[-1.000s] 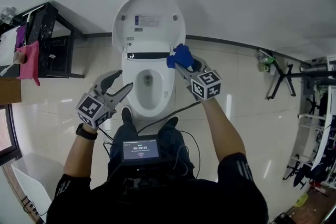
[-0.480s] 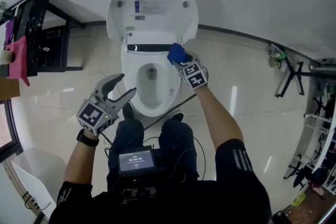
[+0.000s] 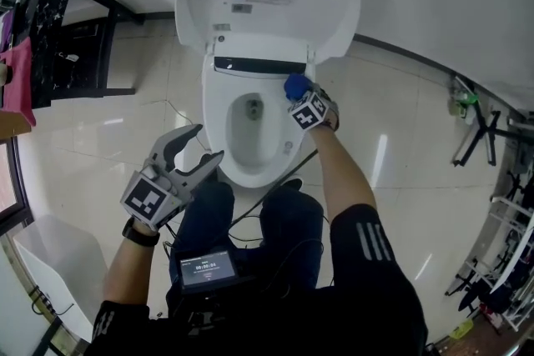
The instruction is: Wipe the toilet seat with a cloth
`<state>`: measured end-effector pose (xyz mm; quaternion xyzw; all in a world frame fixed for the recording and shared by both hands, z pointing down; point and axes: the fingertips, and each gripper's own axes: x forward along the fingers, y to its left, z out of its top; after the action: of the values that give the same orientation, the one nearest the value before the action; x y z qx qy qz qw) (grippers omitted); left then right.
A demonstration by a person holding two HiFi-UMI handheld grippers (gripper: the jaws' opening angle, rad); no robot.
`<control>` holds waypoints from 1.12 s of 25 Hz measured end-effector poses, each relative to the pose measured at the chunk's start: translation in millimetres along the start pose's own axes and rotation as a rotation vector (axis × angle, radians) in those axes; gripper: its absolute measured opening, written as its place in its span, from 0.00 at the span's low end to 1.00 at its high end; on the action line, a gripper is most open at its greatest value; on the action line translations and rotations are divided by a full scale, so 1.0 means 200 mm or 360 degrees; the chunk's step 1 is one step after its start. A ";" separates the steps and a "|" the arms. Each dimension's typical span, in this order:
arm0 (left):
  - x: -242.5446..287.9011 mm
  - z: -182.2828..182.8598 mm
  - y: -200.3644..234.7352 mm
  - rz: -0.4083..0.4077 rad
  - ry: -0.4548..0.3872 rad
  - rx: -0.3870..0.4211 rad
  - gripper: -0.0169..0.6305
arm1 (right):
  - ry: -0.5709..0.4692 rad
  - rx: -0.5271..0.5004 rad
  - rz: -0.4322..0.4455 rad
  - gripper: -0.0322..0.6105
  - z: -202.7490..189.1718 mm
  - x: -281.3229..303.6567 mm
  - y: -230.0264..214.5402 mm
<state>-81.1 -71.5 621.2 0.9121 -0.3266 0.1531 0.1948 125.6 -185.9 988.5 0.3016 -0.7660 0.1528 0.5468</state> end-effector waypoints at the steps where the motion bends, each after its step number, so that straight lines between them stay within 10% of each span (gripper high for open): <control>1: 0.00 -0.01 0.00 0.0006 0.0005 0.0003 0.41 | 0.0042 -0.0001 0.0000 0.39 -0.03 0.04 0.01; 17: -0.03 -0.04 -0.04 0.0014 -0.0007 -0.0026 0.41 | 0.0465 -0.0575 0.0331 0.40 -0.32 0.10 0.63; 28: -0.12 -0.07 -0.08 0.0011 0.0016 -0.0051 0.41 | 0.0529 -0.0490 0.0634 0.39 -0.51 0.03 1.09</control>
<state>-90.8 -40.7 620.0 0.9069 -0.3313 0.1530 0.2105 62.3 37.8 1051.6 0.0299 -0.7242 0.1864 0.6633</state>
